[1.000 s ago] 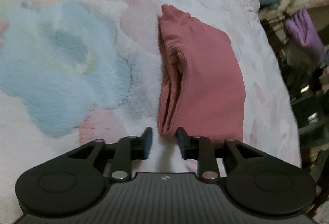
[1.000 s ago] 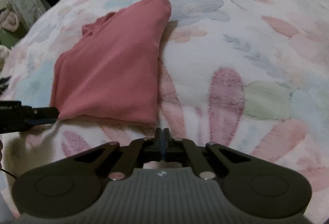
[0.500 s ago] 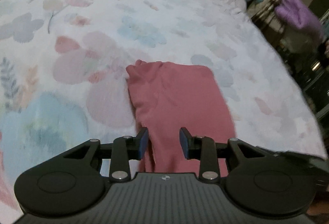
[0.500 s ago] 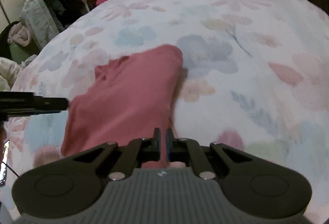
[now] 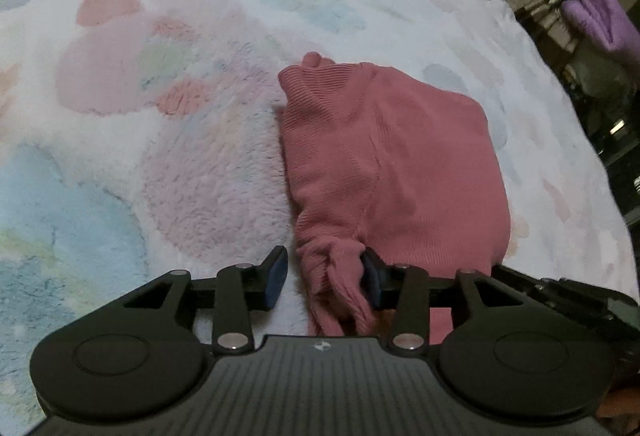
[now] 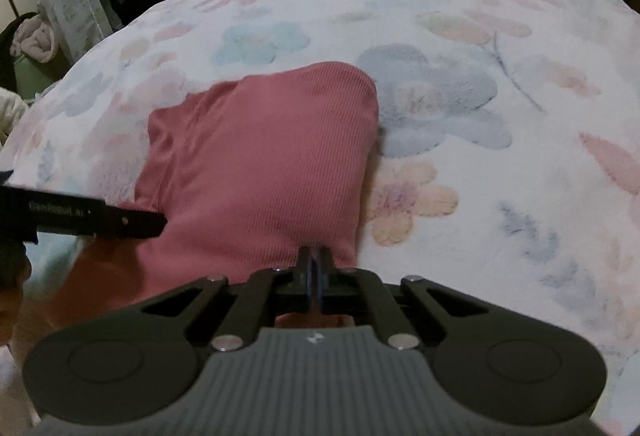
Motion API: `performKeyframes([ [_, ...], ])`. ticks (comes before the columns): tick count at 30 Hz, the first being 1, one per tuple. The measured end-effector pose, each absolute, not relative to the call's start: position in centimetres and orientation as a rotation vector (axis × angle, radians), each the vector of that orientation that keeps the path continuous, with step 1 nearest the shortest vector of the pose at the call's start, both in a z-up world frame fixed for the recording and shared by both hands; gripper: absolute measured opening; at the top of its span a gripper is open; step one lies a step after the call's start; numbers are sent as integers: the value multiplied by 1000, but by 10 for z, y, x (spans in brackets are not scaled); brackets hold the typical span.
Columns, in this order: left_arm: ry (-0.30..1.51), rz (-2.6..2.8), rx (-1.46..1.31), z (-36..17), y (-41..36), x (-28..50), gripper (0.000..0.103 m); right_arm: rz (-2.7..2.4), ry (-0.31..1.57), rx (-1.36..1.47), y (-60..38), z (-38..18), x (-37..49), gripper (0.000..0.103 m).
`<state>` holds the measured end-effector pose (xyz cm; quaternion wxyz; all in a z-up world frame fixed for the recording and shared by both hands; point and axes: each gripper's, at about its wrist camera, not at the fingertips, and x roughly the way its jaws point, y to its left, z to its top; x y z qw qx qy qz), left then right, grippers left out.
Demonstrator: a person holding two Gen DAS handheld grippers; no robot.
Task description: Fold small clothes
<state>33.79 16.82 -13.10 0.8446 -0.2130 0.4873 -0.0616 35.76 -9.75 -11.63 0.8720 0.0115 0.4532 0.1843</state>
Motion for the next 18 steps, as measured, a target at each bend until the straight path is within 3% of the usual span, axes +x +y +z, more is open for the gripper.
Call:
performKeyframes([
  [10,912,-135,-472,-105,178,315,55,395,958,109,-108,-100,354,1],
  [12,842,-130,-500,-94,185,310,69,405,935,150,-113,-89,353,21],
  [13,816,-127,-533,-91,191,308,73,401,920,179,-116,-85,352,42],
  [14,798,-124,-565,-91,196,307,79,395,908,205,-119,-82,354,48],
  [18,781,-99,-683,-105,222,309,81,367,900,292,-130,-80,370,61],
])
